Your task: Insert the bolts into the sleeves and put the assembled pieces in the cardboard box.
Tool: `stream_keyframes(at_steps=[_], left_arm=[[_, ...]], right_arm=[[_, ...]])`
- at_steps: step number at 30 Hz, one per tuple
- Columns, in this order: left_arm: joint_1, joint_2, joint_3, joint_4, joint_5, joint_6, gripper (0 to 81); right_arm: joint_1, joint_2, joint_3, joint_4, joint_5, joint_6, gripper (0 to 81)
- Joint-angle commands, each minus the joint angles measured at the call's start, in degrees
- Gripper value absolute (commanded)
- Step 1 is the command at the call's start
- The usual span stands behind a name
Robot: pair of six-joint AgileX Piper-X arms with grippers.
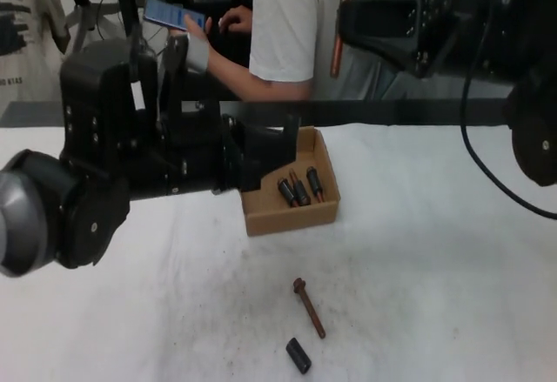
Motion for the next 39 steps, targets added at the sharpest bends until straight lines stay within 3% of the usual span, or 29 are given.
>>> stream_keyframes(at_steps=[1,14,33,39], left_arm=[[-0.3,-1.0,-0.2,-0.3,0.9,0.7,0.3],[-0.5,-3.7,-0.3,-4.8,1.5,-4.2,0.3],[-0.6,-6.1,-0.3,-5.5,5.1,-5.7,0.3],[-0.6,-6.6,-0.2,-5.1,6.9,-6.1,0.3]], right_arm=[[0.4,-0.1,-0.2,0.3,-2.1,-1.1,0.8],[4.7,-0.1,0.8,2.3,2.1,-4.1,0.8],[4.6,0.5,0.8,7.1,6.7,-10.4,0.8],[2.5,0.4,0.4,7.1,7.1,-10.5,0.8]])
